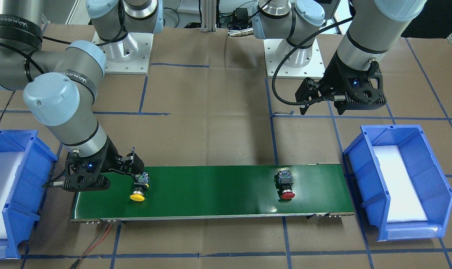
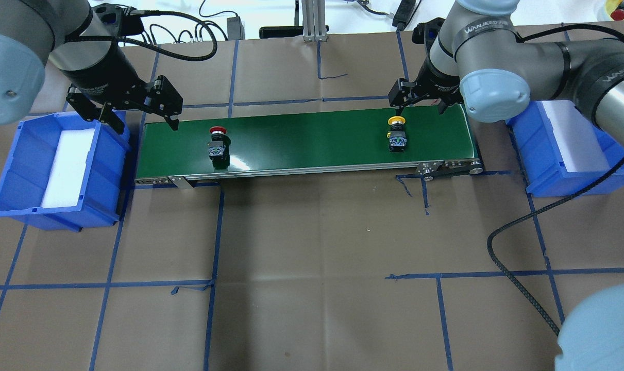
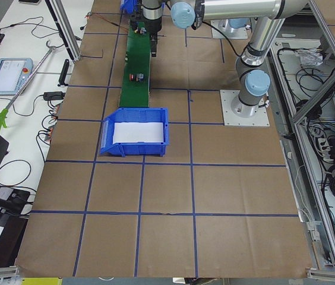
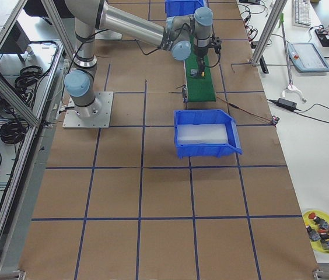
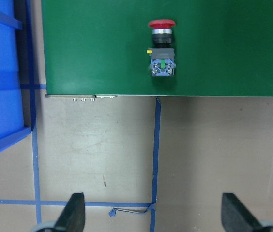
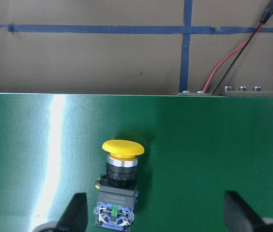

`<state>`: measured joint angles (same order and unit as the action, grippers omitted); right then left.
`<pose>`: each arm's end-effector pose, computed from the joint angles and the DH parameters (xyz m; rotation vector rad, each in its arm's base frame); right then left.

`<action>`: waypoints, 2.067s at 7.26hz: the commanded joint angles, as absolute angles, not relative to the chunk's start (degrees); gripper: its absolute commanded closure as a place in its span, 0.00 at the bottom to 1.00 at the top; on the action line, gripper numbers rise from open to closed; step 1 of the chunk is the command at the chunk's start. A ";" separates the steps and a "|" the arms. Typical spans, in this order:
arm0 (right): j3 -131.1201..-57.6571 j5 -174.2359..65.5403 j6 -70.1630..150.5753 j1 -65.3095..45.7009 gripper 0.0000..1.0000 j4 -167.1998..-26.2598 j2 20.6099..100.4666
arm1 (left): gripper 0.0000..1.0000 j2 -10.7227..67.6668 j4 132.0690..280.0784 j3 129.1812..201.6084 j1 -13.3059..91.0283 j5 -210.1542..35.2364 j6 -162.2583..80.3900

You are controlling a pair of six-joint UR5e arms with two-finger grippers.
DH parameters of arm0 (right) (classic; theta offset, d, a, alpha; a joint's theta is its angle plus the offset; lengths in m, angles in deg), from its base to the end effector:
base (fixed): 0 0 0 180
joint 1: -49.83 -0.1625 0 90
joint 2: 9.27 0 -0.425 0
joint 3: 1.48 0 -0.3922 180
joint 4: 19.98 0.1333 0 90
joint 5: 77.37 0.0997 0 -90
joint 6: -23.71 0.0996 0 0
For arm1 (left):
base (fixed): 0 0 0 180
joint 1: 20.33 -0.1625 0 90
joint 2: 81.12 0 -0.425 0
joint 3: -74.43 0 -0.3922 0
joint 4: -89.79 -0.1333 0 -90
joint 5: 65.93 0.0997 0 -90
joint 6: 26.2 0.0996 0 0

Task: Transport two buttons from left to right
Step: 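Grasp the yellow button with the right gripper while the left gripper lifts away, then carry the yellow button with the right gripper into the foam-lined bin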

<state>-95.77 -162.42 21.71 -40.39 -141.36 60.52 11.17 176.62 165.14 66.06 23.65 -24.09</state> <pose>0.1443 -0.6140 0.3121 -0.0670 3.0509 -0.1855 -0.1017 -0.5161 0.4673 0.0410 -3.1341 0.0052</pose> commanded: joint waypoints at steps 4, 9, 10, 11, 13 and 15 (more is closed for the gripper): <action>-93.50 -162.88 21.42 -41.14 0.00 -142.68 54.72 | 0.00 11.08 176.89 165.74 67.82 23.99 -25.41; -97.19 -163.94 20.98 -41.23 0.05 -142.33 55.33 | 0.00 10.72 176.63 166.27 67.82 23.90 -25.41; -97.19 -164.73 21.24 -41.05 0.35 -142.07 55.42 | 0.00 10.81 176.54 166.18 67.82 23.90 -25.41; -97.02 -167.08 21.33 -40.88 0.70 -141.02 55.51 | 0.00 10.72 176.63 166.27 67.82 23.90 -25.41; -96.93 -167.46 21.42 -40.53 0.96 -139.18 57.52 | 0.00 10.72 176.63 166.27 67.82 23.81 -25.32; -94.92 -166.76 21.07 -39.57 0.98 -134.45 61.01 | 0.00 10.72 176.63 166.27 67.82 23.72 -25.32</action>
